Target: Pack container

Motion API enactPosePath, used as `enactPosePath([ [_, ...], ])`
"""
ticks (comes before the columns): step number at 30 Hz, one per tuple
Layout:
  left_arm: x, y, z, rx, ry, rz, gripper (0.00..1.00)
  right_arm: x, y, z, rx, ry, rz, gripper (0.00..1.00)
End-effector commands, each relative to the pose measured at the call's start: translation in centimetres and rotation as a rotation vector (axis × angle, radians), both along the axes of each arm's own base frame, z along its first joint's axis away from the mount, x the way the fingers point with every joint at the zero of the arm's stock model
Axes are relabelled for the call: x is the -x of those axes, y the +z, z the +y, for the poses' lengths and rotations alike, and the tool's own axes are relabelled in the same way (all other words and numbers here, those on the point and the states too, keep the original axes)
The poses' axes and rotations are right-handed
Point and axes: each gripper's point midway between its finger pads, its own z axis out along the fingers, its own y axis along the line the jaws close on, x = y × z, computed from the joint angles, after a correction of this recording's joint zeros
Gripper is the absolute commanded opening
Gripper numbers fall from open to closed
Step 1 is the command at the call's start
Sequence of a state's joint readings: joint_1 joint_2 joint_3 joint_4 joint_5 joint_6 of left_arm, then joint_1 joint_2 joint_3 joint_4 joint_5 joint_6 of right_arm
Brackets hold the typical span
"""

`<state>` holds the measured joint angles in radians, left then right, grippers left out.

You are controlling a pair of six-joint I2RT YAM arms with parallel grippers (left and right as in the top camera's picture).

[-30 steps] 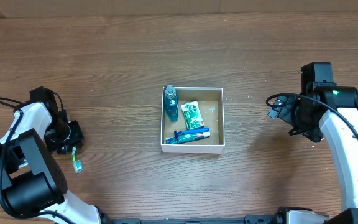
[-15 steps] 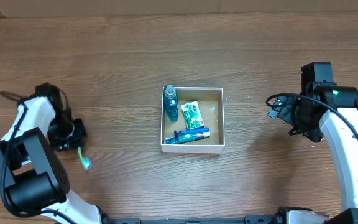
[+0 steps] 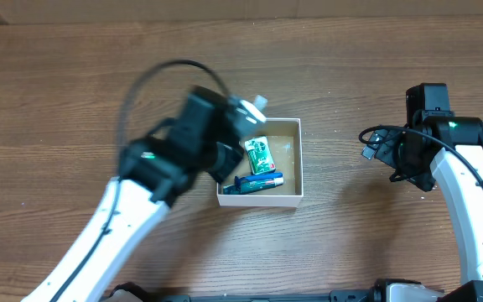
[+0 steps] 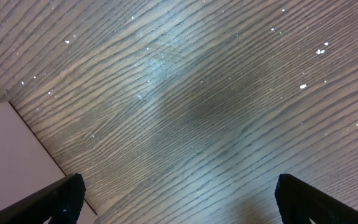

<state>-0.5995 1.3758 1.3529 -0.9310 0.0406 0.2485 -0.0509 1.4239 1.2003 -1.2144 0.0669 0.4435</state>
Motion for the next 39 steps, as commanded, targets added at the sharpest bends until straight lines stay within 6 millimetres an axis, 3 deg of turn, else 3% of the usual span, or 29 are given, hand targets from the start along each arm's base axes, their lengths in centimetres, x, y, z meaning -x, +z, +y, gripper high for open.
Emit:
enactPosePath([
  [1,0.3,-4.7,-3.0,-0.139,-0.121,0.049,0.04,0.0,0.6,-0.2,0.011,0.003,-0.025,1.00],
  [3,-0.3,-8.4,-3.7,-0.193,-0.128,0.125,0.04,0.0,0.6,-0.2,0.011,0.003,-0.022,1.00],
  [7,-1.3,-13.8,-3.8,-0.288,-0.121,0.204,0.04,0.1,0.6,-0.2,0.011,0.003,-0.018,1.00],
  [11,-1.1,-15.5,-3.6,-0.319,-0.124,0.247,0.08,0.1,0.6,-0.2,0.011,0.003,-0.019,1.00],
  [12,-1.0,-15.6,-3.6,-0.321,-0.124,0.248,0.20,0.1,0.6,-0.2,0.011,0.003,-0.019,1.00],
  [13,-1.0,-15.6,-3.6,-0.322,-0.124,0.250,0.40,0.1,0.6,-0.2,0.011,0.003,-0.019,1.00],
  [14,-0.9,-15.6,-3.4,-0.328,-0.124,0.254,0.43,0.1,0.6,-0.2,0.011,0.003,-0.019,1.00],
  [15,-0.8,-15.5,-3.2,-0.337,-0.119,0.254,0.53,0.1,0.6,-0.2,0.011,0.003,-0.018,1.00],
  [16,-0.7,-15.1,-3.1,-0.339,-0.119,0.256,0.60,0.1,0.6,-0.2,0.011,0.003,-0.018,1.00],
  [19,-1.3,-10.4,-3.7,-0.284,-0.094,0.200,0.62,-0.1,0.6,-0.2,0.012,0.003,-0.026,1.00],
  [22,-2.6,-1.4,-3.7,-0.172,-0.012,0.035,0.62,-0.6,0.8,-0.4,0.023,0.002,-0.047,1.00],
  [24,-3.5,3.1,-1.4,-0.131,0.134,-0.066,0.64,-1.4,1.6,-0.3,0.044,0.040,-0.081,1.00],
  [26,-4.0,6.6,2.1,-0.059,0.303,-0.123,0.76,-2.9,3.3,0.4,0.071,0.094,-0.143,1.00],
  [28,-4.6,8.5,6.8,0.029,0.499,-0.125,1.00,-4.8,5.6,2.4,0.086,0.205,-0.234,1.00],
  [29,-5.0,8.9,9.5,0.060,0.601,-0.119,1.00,-5.8,6.6,3.4,0.092,0.253,-0.282,1.00],
  [32,-6.2,8.8,16.4,0.138,0.853,-0.077,1.00,-8.4,8.4,6.3,0.097,0.346,-0.411,1.00],
  [35,-7.2,7.4,21.2,0.208,1.023,-0.014,1.00,-10.0,8.6,7.2,0.099,0.371,-0.461,1.00],
  [39,-8.0,5.5,24.1,0.197,1.119,0.033,1.00,-12.3,10.5,7.5,0.102,0.359,-0.582,1.00],
])
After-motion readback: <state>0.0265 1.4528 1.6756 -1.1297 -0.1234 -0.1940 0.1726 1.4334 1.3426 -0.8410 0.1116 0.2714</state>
